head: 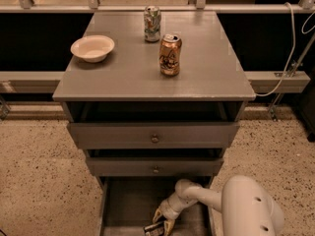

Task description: Pick rxbar chocolate from bottom drawer and place on counter

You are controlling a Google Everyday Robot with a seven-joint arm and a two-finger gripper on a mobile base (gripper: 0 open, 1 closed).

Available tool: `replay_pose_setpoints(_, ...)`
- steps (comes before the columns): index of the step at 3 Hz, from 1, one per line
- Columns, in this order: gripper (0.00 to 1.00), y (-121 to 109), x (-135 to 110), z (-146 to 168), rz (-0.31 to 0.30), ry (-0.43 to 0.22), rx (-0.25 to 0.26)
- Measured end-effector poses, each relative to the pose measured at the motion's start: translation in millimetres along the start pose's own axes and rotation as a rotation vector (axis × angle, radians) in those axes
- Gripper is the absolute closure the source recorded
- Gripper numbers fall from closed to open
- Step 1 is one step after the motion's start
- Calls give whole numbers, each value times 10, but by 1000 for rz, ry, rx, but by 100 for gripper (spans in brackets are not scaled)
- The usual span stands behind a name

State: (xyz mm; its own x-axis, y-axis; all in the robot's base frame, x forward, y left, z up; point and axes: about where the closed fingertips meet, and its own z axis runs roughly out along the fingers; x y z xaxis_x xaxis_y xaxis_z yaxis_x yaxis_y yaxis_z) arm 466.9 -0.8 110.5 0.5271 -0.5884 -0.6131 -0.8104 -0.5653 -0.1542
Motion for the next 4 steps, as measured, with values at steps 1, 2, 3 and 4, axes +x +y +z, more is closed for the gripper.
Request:
replay_pose_setpoints(1,100,0,0,0,0,0,0)
replay_pose_setpoints(2,100,-1,-6,-8,0,0,0)
replay_pose_setpoints(3,100,-1,-6,-8,0,0,0)
replay_pose_setpoints(4,100,-1,-6,-8,0,0,0)
